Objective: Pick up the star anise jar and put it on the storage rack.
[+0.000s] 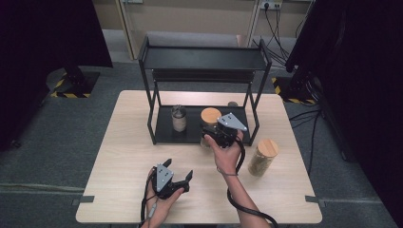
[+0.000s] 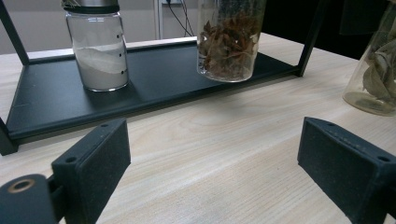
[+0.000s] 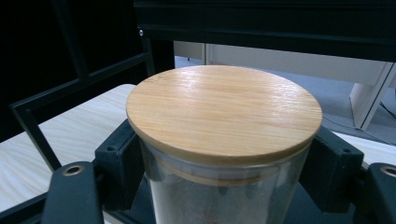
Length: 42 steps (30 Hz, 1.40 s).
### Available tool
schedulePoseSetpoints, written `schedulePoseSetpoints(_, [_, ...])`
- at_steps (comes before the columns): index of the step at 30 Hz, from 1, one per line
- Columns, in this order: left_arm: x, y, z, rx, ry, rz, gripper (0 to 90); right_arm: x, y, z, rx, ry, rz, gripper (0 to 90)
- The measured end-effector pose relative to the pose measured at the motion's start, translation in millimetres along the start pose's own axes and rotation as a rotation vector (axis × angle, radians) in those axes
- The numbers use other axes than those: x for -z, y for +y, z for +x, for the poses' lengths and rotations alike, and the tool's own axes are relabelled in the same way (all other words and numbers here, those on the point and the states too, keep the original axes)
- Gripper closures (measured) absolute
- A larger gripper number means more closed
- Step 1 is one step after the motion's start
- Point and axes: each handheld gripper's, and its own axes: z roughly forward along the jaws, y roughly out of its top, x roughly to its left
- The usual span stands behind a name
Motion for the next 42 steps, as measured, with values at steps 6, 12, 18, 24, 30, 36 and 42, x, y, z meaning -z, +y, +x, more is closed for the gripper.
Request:
schedulePoseSetpoints(6, [0.0, 0.0, -0.1, 0.001, 0.0, -0.001, 8.8, -5.4, 2.9, -3.8, -0.016, -0.009, -0.001, 25.5])
schedulePoseSetpoints(12, [-0.1, 0.1, -0.5, -0.004, 0.001, 0.002, 8.8, -11.5, 3.6, -6.2, -0.024, -0.02, 0.008, 25.5])
schedulePoseSetpoints(18, [0.1, 0.0, -0.3, -0.004, -0.002, 0.0, 8.8, -20.7, 3.0, -5.8, -0.031, -0.022, 0.02, 25.5])
schedulePoseSetpoints(24, [0.1, 0.0, -0.6, -0.005, -0.001, 0.0, 8.8, -26.1, 4.2, -5.5, -0.032, -0.025, 0.025, 25.5])
schedulePoseSetpoints(30, [0.1, 0.0, -1.5, -0.014, 0.001, -0.001, 8.8, -33.8, 7.5, -4.9, -0.029, -0.03, 0.026, 25.5])
schedulePoseSetpoints(36, [0.2, -0.1, -1.6, -0.017, -0.001, -0.001, 8.8, -40.0, 10.0, -5.4, -0.034, -0.034, 0.028, 25.5])
schedulePoseSetpoints(42, [0.2, -0.1, -1.7, -0.018, 0.0, -0.001, 8.9, -47.0, 11.3, -6.7, -0.037, -0.043, 0.033, 25.5])
